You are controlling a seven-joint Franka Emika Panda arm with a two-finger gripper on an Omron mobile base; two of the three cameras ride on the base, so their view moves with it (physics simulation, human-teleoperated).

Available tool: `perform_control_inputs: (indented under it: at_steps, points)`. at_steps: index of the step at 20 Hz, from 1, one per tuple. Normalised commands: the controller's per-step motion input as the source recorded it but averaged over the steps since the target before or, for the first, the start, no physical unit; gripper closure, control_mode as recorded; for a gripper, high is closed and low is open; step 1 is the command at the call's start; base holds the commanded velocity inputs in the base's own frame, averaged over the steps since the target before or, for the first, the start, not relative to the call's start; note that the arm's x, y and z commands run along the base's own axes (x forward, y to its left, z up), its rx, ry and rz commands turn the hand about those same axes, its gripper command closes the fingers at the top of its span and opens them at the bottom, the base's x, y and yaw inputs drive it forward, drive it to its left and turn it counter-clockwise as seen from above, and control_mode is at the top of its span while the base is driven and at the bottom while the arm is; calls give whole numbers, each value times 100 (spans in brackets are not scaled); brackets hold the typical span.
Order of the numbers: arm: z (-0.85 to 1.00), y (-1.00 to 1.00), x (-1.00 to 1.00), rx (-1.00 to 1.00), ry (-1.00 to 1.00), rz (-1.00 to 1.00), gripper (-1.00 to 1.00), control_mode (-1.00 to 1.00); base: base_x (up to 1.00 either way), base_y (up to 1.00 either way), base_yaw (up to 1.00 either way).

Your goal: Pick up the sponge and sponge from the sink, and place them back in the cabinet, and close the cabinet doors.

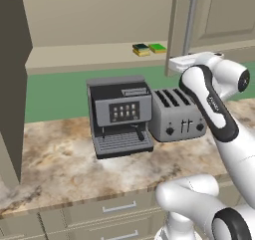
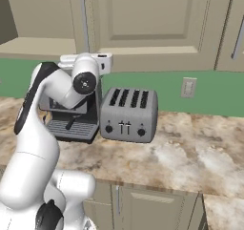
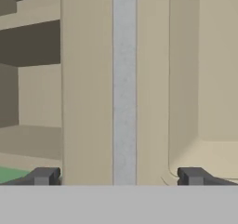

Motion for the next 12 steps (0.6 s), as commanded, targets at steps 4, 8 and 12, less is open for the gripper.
perform_control_inputs:
  at_steps: [4,8,12]
  points:
    - [0,1,14,0,-3,-4,-100,-100,0,0,0]
    - [0,0,11,0,-4,-6,-100,-100,0,0,0]
    - [0,0,13,0,-4,-6,-100,-100,0,0,0]
